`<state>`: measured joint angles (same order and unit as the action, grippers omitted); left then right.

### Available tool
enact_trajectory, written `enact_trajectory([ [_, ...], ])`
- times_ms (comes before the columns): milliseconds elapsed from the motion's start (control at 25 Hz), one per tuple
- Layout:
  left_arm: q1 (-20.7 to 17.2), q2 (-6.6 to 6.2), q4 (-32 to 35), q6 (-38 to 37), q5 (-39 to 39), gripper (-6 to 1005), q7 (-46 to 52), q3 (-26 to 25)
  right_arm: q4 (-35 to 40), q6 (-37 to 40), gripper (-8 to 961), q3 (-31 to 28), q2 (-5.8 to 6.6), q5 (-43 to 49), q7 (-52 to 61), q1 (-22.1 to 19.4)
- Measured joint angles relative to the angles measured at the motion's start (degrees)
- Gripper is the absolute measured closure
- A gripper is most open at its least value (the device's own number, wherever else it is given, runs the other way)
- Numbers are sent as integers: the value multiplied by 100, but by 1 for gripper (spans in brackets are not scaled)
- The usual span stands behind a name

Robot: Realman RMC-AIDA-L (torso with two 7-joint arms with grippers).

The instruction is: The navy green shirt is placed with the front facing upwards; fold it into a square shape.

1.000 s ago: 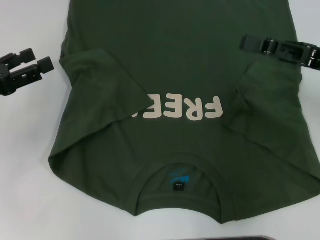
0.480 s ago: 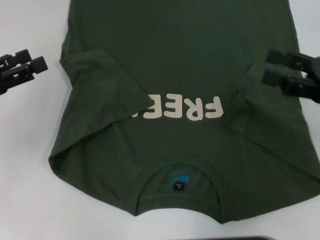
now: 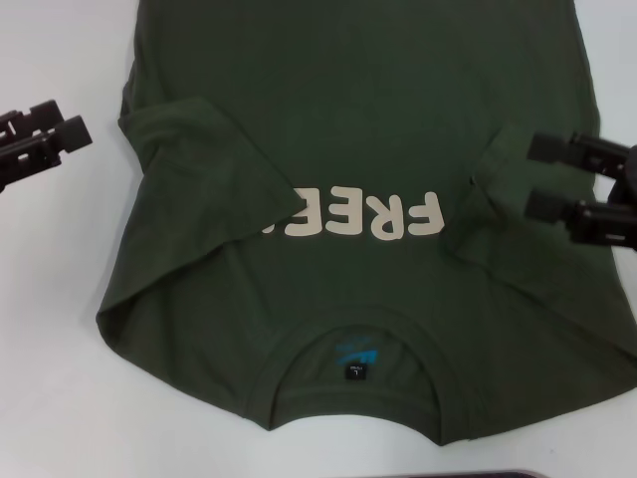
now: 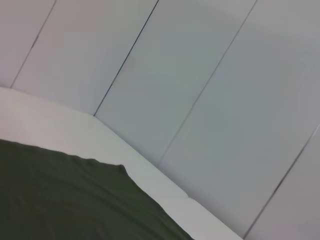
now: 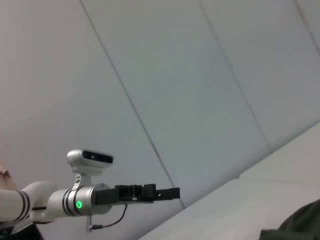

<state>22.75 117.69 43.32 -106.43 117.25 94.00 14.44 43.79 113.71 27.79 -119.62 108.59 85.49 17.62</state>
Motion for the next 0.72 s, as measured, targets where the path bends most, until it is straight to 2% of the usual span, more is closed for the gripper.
enact_trajectory([
  [160, -62, -105, 111, -120, 166, 158, 632, 105, 11, -1, 6, 95, 14, 3, 340, -70],
  [480, -94, -292, 187, -14, 942, 158, 2848, 113, 153, -12, 7, -160, 133, -22, 993, -27],
  [720, -95, -359, 293, 201, 1564, 158, 3671, 122, 158, -14, 7, -131, 152, -23, 973, -9],
])
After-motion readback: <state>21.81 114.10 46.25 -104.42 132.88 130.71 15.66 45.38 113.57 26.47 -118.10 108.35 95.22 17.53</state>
